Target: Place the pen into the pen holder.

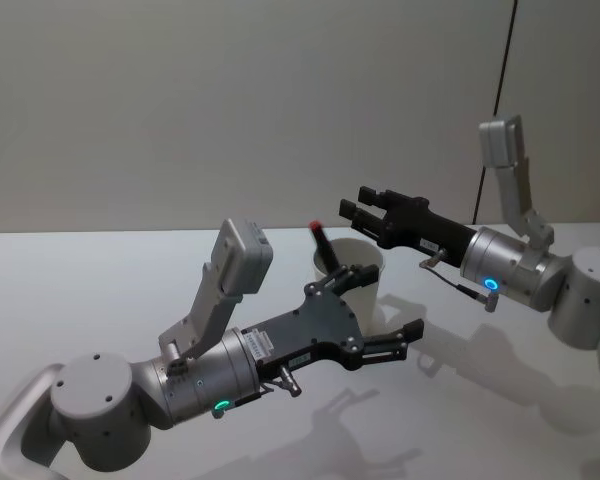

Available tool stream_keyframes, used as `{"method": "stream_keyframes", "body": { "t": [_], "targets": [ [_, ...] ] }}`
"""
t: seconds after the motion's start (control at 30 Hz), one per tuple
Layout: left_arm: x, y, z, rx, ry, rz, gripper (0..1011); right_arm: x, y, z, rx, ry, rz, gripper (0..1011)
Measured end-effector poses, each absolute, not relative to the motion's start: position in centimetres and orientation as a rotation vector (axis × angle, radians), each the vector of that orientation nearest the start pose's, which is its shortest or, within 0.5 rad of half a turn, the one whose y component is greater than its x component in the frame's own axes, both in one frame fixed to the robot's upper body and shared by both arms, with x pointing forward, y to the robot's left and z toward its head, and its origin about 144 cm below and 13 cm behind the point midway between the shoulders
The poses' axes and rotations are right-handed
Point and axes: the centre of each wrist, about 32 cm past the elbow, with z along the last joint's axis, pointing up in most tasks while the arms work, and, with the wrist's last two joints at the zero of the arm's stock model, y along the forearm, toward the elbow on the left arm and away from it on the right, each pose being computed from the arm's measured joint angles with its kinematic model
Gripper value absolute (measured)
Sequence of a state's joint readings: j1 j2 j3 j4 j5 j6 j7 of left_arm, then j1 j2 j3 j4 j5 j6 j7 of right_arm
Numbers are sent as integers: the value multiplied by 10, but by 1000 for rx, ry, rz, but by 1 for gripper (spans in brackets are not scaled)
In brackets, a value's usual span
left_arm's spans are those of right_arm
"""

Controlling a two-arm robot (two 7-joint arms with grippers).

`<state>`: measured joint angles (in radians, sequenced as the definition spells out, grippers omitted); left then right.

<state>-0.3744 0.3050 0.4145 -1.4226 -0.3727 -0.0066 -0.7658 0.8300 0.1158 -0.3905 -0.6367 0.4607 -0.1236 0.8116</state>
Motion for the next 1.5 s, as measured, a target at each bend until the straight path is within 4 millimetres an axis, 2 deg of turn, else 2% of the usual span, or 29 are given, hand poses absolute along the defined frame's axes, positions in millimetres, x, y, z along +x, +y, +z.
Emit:
{"method": "stream_keyframes", "body": {
  "t": [0.13, 0.33, 0.37, 0.47, 0.6, 1.5],
  "targets": [
    [542, 207, 1206, -15, -105, 463, 1000, 662, -218, 1197, 73, 67, -637, 587],
    [542, 207, 1206, -15, -105, 463, 1002, 662, -218, 1197, 72, 67, -637, 752],
    [542, 207, 1206, -15, -105, 463, 1000, 662, -218, 1197, 71, 67, -637, 808],
    [542, 207, 1206, -15, -105, 463, 1000, 662, -217, 1197, 71, 67, -636, 863],
    [542, 207, 1206, -15, -105, 463, 1002, 662, -217, 1196, 70, 67, -636, 992],
    [542, 207, 1206, -15, -105, 463, 1002, 659, -224, 1199, 94, 54, -648, 1002]
  ]
}}
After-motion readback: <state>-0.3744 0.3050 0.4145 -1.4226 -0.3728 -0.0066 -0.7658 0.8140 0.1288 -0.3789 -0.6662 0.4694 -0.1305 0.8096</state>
